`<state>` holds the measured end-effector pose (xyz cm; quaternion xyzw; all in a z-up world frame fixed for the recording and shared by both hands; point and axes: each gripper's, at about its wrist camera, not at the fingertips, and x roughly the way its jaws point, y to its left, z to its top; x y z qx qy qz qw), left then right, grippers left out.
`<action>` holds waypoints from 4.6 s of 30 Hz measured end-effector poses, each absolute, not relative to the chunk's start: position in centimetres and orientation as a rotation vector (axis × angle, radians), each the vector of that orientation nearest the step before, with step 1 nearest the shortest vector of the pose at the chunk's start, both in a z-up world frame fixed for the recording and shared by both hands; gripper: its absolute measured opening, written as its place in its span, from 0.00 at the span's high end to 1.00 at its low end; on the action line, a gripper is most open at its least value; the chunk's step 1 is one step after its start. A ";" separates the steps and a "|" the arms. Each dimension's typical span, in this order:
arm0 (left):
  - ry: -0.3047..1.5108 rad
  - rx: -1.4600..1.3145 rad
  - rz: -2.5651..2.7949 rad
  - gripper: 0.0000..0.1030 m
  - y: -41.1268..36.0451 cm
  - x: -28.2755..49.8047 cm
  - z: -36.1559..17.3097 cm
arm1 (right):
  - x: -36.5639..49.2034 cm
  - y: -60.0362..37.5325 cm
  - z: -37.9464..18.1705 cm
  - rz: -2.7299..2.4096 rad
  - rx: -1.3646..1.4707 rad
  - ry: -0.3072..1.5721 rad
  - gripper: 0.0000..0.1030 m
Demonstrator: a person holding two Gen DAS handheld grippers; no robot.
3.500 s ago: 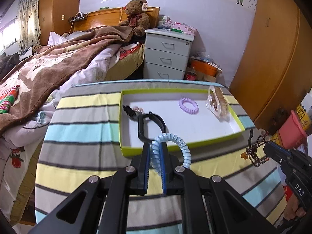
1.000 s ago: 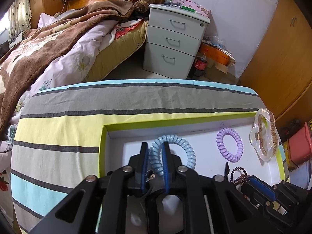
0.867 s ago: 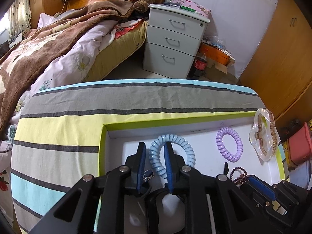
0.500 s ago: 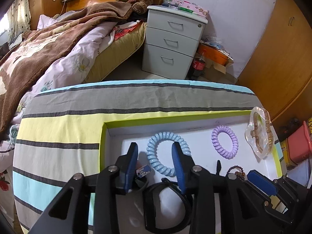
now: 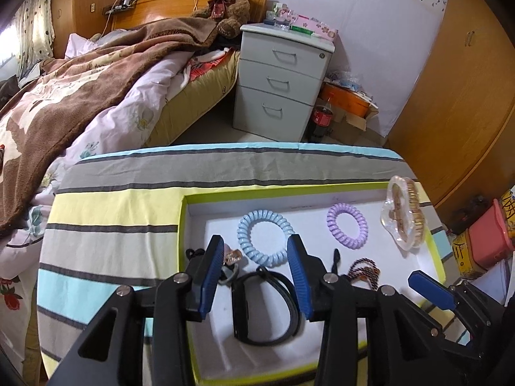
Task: Organize jewelry
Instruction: 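Withdraw both tools from the box toward the remaining jewelry, then grasp the pink rhinestone hair clip with the right tool, then grasp the black cord with round pendant with the left tool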
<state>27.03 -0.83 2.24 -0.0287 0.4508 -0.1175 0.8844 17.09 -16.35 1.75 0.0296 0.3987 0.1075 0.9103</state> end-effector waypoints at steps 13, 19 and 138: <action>0.878 -0.073 -0.238 0.57 0.6 22.2 5.1 | 13.3 -15.8 4.0 0.224 0.057 0.763 0.64; 0.847 -0.073 -0.241 0.56 1.3 19.3 6.0 | 11.3 -15.5 4.8 0.234 0.053 0.737 0.64; 0.911 0.219 -0.422 0.96 -4.8 3.5 -1.9 | -0.8 -18.1 -0.6 0.303 0.041 0.794 0.89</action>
